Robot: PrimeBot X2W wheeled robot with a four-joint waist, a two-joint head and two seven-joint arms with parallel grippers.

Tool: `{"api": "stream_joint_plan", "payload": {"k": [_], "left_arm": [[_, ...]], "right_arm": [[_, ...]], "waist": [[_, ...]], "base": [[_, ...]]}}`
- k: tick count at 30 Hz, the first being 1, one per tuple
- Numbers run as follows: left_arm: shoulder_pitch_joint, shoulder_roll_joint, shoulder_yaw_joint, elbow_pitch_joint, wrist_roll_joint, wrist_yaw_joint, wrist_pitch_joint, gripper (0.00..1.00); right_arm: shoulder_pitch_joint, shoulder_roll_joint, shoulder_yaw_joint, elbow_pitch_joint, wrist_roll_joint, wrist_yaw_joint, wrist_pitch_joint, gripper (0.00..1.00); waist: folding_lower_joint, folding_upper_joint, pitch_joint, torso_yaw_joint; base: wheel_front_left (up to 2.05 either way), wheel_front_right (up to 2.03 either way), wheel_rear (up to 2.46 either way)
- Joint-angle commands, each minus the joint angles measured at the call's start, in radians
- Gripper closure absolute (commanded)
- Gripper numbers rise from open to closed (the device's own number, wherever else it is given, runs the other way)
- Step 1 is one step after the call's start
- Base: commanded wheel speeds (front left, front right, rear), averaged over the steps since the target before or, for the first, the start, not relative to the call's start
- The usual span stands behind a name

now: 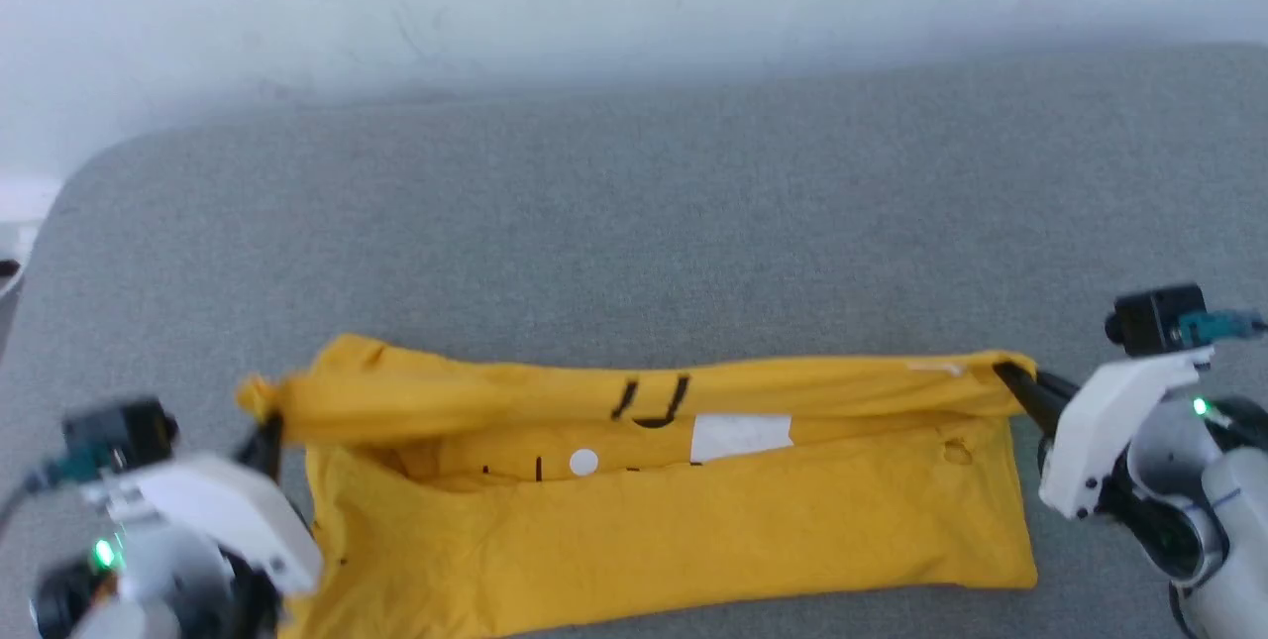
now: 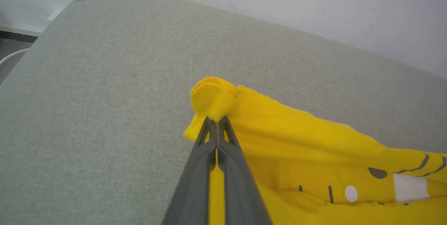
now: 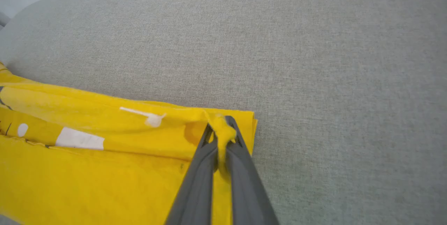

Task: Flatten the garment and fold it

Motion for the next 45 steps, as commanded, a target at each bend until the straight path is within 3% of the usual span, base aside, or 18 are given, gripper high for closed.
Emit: {"api": "stream_joint_plan", "payload": {"k": [1,7,8,9,10,11,19,23,31,35,45], "left_arm": [[0.071,-0.018,-0.001,-0.029,-0.013,0.020,-0.003,1.00],[0.204,-0.072,-0.041,-0.041,-0.043,0.037,0.002,1.00],[0.211,-0.084,-0.045,-0.030,-0.053,0.032,0.000,1.00],[0.216,-0.090,-0.053,-0.015,-0.055,0.029,0.000,0.83],[0.216,-0.090,-0.053,-0.015,-0.055,0.029,0.000,0.83],[0.218,-0.104,-0.063,0.017,-0.062,0.018,-0.004,0.00],[0.220,-0.112,-0.060,0.080,-0.023,-0.001,-0.106,0.00],[0.214,-0.121,-0.037,0.070,0.025,-0.005,-0.239,0.00],[0.147,-0.118,-0.032,0.046,0.145,-0.033,-0.460,0.00],[0.103,-0.136,-0.045,0.025,0.223,-0.041,-0.507,0.00],[0.087,-0.185,-0.041,-0.072,0.453,-0.062,-0.518,0.00]], "right_arm": [[0.030,0.011,-0.022,0.015,-0.013,-0.001,-0.026,1.00],[0.074,0.054,-0.093,0.132,-0.086,-0.001,-0.114,1.00],[0.078,0.069,-0.101,0.151,-0.087,-0.001,-0.121,0.73],[0.082,0.080,-0.104,0.167,-0.090,-0.001,-0.127,0.53],[0.082,0.080,-0.104,0.167,-0.090,-0.001,-0.127,0.53],[0.092,0.096,-0.102,0.182,-0.101,-0.001,-0.149,0.00],[0.198,0.104,-0.102,0.116,-0.112,-0.001,-0.203,0.00],[0.277,0.082,-0.144,-0.021,-0.119,-0.001,-0.212,0.00],[0.332,0.082,-0.341,-0.233,-0.132,-0.001,-0.057,0.00],[0.302,0.092,-0.388,-0.214,-0.136,-0.001,0.076,0.00],[0.196,0.163,-0.343,-0.077,-0.111,-0.001,0.292,0.00]], "waist": [[0.0004,0.0000,-0.037,0.009],[0.0004,0.0000,-0.032,0.009],[0.0004,0.0000,-0.030,0.008],[0.0004,0.0000,-0.029,0.007],[0.0004,0.0000,-0.029,0.007],[0.0004,0.0000,-0.026,0.005],[0.0004,0.0000,-0.040,-0.003],[0.0004,0.0000,-0.053,-0.009],[0.0004,0.0000,-0.070,-0.006],[0.0004,0.0000,-0.067,0.022],[0.0004,0.0000,-0.041,0.085]], "base": [[0.00,0.00,0.00],[0.00,0.00,0.00],[0.00,0.00,0.00],[0.00,0.00,0.00],[0.00,0.00,0.00],[0.00,0.00,0.00],[0.00,0.00,0.00],[0.00,0.00,0.00],[0.00,0.00,0.00],[0.00,0.00,0.00],[0.00,0.00,0.00]]}}
